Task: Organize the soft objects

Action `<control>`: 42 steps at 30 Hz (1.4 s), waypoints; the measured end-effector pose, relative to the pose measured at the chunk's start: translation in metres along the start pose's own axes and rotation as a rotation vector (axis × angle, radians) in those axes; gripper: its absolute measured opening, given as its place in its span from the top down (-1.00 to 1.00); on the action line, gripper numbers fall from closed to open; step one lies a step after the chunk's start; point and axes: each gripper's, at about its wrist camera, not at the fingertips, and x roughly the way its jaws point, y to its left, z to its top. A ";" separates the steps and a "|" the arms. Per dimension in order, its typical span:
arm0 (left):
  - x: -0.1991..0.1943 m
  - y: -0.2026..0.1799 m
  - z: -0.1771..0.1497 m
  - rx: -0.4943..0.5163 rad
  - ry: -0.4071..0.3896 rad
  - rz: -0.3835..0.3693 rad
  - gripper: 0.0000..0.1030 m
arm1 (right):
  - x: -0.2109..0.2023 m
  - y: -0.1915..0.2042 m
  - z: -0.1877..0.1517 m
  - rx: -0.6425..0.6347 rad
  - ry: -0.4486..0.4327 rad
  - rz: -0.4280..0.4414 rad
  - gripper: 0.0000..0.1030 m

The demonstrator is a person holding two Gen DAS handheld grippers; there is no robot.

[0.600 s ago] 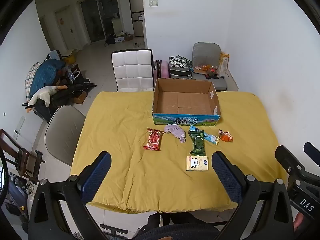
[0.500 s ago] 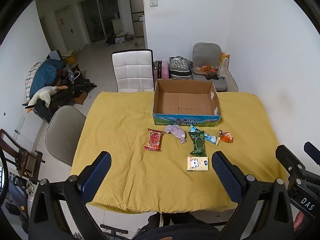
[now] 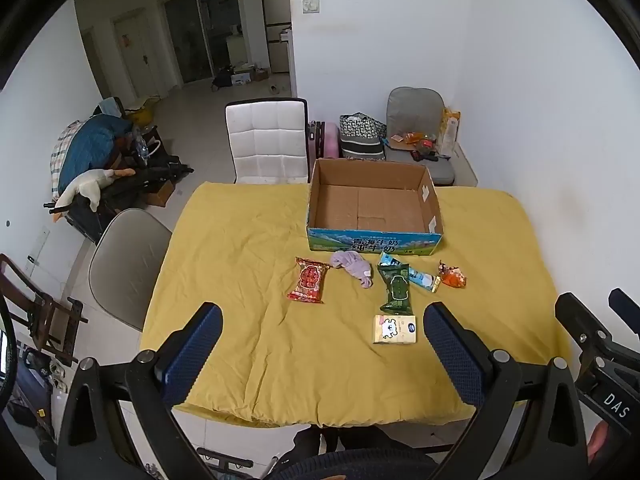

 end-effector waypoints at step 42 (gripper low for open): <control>-0.012 -0.001 -0.004 0.002 -0.007 -0.023 -1.00 | -0.011 -0.008 0.001 0.003 -0.021 -0.017 -1.00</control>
